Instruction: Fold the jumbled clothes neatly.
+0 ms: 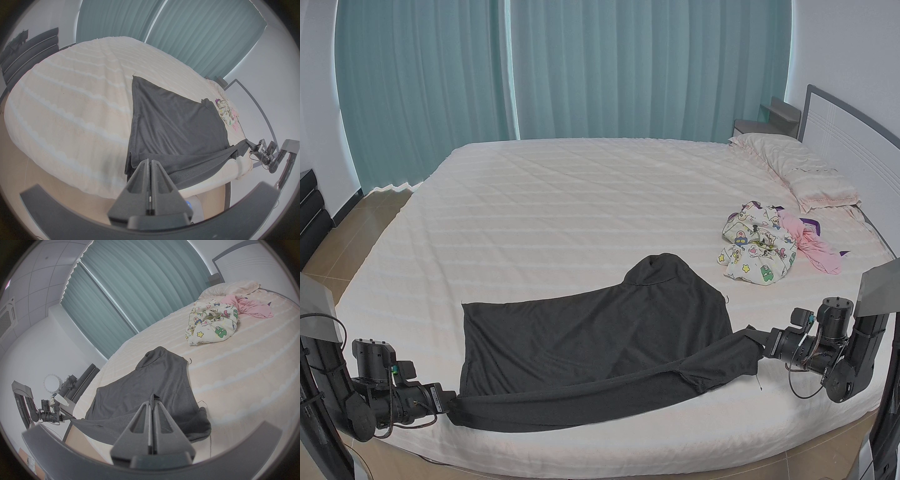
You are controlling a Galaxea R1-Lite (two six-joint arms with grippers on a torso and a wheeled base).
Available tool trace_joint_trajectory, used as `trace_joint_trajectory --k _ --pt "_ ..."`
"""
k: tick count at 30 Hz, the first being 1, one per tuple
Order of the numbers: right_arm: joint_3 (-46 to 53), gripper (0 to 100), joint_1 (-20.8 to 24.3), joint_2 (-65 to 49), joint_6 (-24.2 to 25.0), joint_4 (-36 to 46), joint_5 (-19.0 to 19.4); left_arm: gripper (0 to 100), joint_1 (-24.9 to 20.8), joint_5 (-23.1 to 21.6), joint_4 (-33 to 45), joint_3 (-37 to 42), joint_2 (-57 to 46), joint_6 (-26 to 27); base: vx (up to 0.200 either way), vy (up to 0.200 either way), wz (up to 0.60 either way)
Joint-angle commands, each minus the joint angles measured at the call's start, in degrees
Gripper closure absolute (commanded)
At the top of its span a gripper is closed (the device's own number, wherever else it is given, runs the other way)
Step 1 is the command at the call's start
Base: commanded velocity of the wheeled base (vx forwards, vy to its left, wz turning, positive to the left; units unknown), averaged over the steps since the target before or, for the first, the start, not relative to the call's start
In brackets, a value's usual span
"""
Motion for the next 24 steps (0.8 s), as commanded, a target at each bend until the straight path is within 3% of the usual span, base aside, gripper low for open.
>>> trace_joint_trajectory --k 1,7,13,24 --pt "-2.6 100 0.3 1.4 0.0 1.6 0.0 100 0.1 0.5 -4.3 -0.2 7.5 0.0 0.0 0.0 0.0" --pt "-7.4 100 0.4 1.6 0.0 7.3 -0.4 100 0.1 3.9 -10.5 -2.9 15.6 -1.0 0.0 0.0 0.0" --pt "-10.6 100 0.3 3.1 0.0 10.2 -0.8 100 -0.6 4.1 -17.9 -3.9 17.6 -5.6 0.0 0.0 0.0" --pt "-15.4 100 0.7 4.9 0.0 14.3 -0.9 100 -0.9 4.3 -18.4 -7.0 21.4 -5.6 0.0 0.0 0.0"
